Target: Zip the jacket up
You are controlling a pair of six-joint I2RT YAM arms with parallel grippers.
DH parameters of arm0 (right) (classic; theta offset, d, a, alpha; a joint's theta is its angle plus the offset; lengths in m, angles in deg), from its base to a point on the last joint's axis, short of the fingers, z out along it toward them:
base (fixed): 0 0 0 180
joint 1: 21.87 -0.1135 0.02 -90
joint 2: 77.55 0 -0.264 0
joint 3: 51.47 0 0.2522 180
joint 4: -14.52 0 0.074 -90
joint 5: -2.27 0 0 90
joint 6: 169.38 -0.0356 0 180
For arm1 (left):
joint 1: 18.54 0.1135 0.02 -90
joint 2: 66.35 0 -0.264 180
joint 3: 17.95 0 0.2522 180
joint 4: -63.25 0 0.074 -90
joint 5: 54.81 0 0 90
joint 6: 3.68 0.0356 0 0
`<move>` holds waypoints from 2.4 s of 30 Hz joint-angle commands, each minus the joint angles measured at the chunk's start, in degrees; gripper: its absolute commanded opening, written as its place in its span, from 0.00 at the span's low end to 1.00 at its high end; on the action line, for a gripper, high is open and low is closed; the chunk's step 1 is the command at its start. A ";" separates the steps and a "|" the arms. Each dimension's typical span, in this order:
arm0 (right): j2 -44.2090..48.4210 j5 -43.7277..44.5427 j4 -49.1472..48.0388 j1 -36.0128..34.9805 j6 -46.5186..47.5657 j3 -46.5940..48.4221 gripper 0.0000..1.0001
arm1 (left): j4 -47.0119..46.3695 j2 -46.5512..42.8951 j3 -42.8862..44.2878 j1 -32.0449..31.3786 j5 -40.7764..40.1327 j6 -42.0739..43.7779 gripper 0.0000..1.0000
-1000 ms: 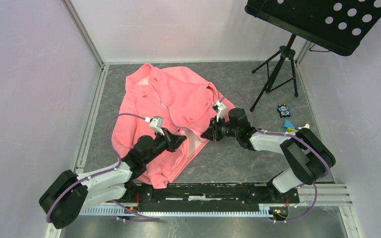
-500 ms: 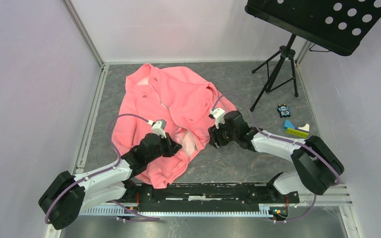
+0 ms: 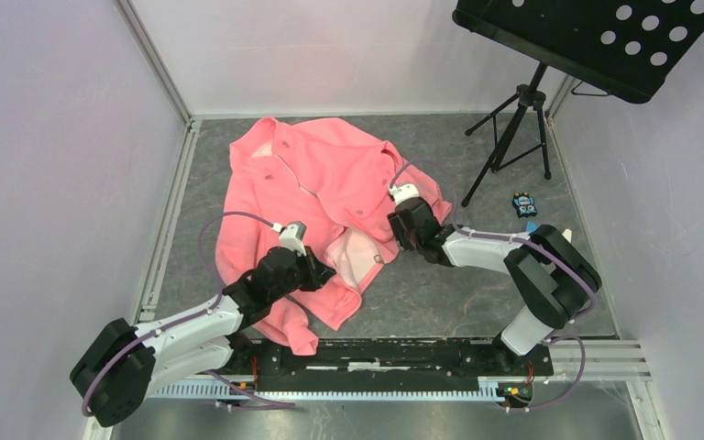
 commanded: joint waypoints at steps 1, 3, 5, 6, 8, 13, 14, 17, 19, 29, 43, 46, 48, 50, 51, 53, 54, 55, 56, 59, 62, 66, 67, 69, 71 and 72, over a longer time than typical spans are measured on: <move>2.76 13.00 8.01 2.58 3.86 0.65 0.52 | 0.90 -0.98 -0.35 -0.06 0.64 -2.37 0.02; 6.80 7.68 8.85 1.31 7.58 -0.22 0.56 | 0.84 -1.07 -0.61 -0.04 0.64 -2.33 0.02; 10.68 1.93 10.63 0.42 10.04 -0.31 0.65 | 0.31 -1.15 -0.67 -0.06 0.64 -2.11 0.02; 12.37 -1.65 11.33 0.39 10.91 -0.12 0.77 | 0.30 -1.12 -0.63 -0.04 0.58 -2.02 0.02; 14.56 -7.65 12.79 0.39 13.50 0.23 0.90 | 0.35 -1.08 -0.23 -0.01 0.51 -1.89 0.02; 16.62 -26.19 7.76 0.39 17.52 -2.89 0.73 | 0.30 -1.59 0.78 -0.04 2.51 -0.88 0.02; 15.57 -28.59 6.63 0.39 17.26 -2.71 0.68 | 0.25 -1.76 0.91 -0.04 2.59 -0.79 0.02; 13.61 -31.82 2.15 0.39 16.07 -2.82 0.58 | -1.06 -1.90 0.87 -0.04 3.57 -0.84 0.02; 12.17 -31.91 0.44 0.39 16.48 -2.94 0.55 | -1.70 -1.86 0.92 -0.04 4.66 -1.04 0.02; 8.64 -24.35 -0.92 -0.55 16.29 -4.07 0.51 | -3.19 0.23 3.03 -0.04 7.15 -1.32 0.03; 11.57 -21.28 -1.41 -0.40 11.81 -7.25 0.45 | -3.75 2.17 3.62 -0.03 8.36 -1.93 0.04; 11.83 -21.51 -1.29 0.18 11.81 -7.45 0.40 | -4.11 2.54 3.50 -0.04 7.95 -1.93 0.03; 10.86 -21.70 -1.42 0.56 11.81 -7.17 0.36 | -4.94 3.58 3.66 -0.04 8.33 -2.02 0.03; 9.66 -21.81 -1.50 0.66 11.81 -6.57 0.36 | -5.06 4.47 4.07 -0.04 9.14 -2.02 0.03; 8.90 -22.16 -1.76 0.66 11.81 -6.24 0.37 | -5.19 4.87 4.20 -0.04 9.42 -2.02 0.03; 7.39 -22.94 -2.31 0.66 11.81 -5.59 0.42 | -5.33 5.20 4.13 -0.04 9.53 -2.12 0.03; 6.71 -23.06 -2.95 0.66 11.81 -5.49 0.43 | -5.41 5.19 4.06 -0.04 9.45 -2.19 0.02; 6.09 -23.03 -3.55 0.66 11.81 -5.47 0.45 | -5.50 5.26 4.04 0.01 9.35 -2.15 0.02; 5.14 -22.76 -3.99 0.66 11.81 -5.29 0.46 | -5.48 5.29 3.95 -0.01 9.26 -2.23 0.02; 2.72 -21.77 -4.10 0.57 10.33 -4.84 0.45 | -5.43 5.19 3.98 -0.04 9.17 -2.28 0.02; 2.44 -19.90 -4.71 0.56 9.97 -5.82 0.35 | -5.37 5.07 3.95 -0.04 9.15 -2.19 0.02; 5.21 -23.72 -6.61 0.56 10.31 -6.59 0.12 | -5.33 5.12 3.92 -0.04 8.82 -2.04 0.02; 5.63 -24.57 -6.37 0.57 10.34 -6.00 0.02 | -5.24 5.17 3.95 -0.06 8.78 -1.94 0.02; 6.37 -25.65 -5.46 0.57 10.38 -4.85 0.00 | -4.79 5.22 4.40 -0.04 8.65 -1.44 0.02; 7.71 -26.97 -4.58 0.57 10.52 -3.91 0.00 | -4.10 4.85 4.90 -0.04 8.76 -0.61 0.02; 8.40 -28.14 -4.27 0.57 10.76 -3.49 0.00 | -4.10 4.42 5.08 -0.04 9.03 -0.01 0.02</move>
